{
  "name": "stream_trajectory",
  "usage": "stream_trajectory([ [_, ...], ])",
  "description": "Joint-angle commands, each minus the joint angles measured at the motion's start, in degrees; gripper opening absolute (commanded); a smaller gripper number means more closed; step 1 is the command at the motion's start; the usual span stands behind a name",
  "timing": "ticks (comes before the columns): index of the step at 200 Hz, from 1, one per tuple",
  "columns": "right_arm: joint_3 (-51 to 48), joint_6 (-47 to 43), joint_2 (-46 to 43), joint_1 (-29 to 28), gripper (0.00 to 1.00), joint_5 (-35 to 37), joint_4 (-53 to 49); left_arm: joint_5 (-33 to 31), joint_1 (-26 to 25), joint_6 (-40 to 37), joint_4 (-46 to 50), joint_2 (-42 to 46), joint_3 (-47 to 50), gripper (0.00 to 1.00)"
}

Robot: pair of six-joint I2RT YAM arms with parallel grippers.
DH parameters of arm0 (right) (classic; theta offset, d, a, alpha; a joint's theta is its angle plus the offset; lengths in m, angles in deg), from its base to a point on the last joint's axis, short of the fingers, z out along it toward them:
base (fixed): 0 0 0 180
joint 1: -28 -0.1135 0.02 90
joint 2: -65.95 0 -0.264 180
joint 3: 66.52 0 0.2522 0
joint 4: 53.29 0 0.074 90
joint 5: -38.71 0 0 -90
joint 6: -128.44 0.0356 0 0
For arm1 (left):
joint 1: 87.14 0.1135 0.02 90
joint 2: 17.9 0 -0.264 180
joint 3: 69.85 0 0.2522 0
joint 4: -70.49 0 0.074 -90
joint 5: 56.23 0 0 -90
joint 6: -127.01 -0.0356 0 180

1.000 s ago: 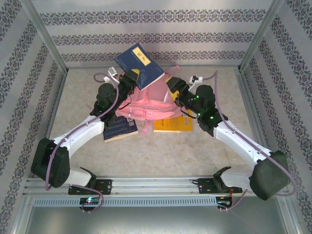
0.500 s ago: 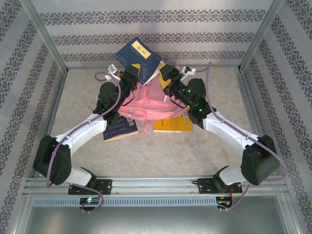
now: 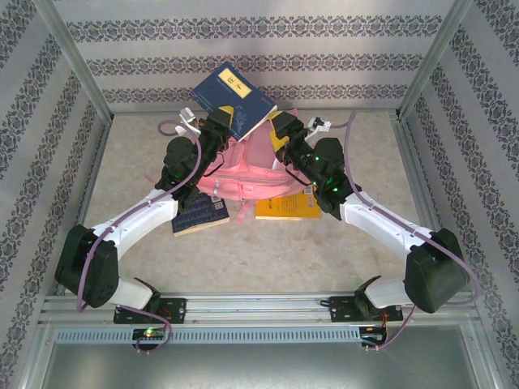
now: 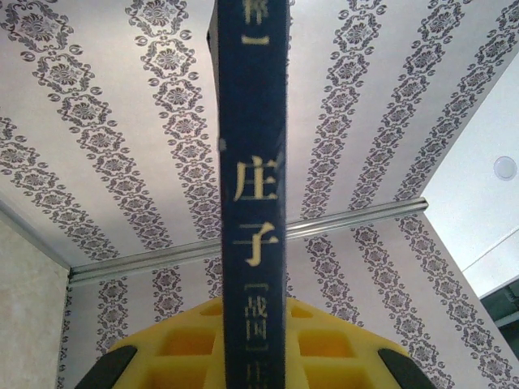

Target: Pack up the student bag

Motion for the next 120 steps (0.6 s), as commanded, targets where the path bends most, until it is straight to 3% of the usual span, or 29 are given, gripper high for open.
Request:
stream_trajectory([
  [1, 0.8, -0.6, -0.6, -0.5, 0.79, -0.4, 2.7, 0.4, -0.8, 0.8, -3.5, -0.2, -1.2, 0.00],
  [80, 8.4, -3.7, 5.0, -1.2, 0.77, -4.7, 1.6, 1.9, -2.1, 0.8, -1.8, -1.1, -2.4, 0.00],
  [103, 10.2, -4.6, 6.6, -1.2, 0.67, -4.6, 0.7, 1.9, -2.7, 0.7, -1.7, -1.3, -2.3, 0.00],
  [120, 10.8, -5.3, 6.8, -1.3, 0.51, -3.4, -0.8, 1.9, -2.9, 0.6, -1.5, -1.4, -2.4, 0.00],
])
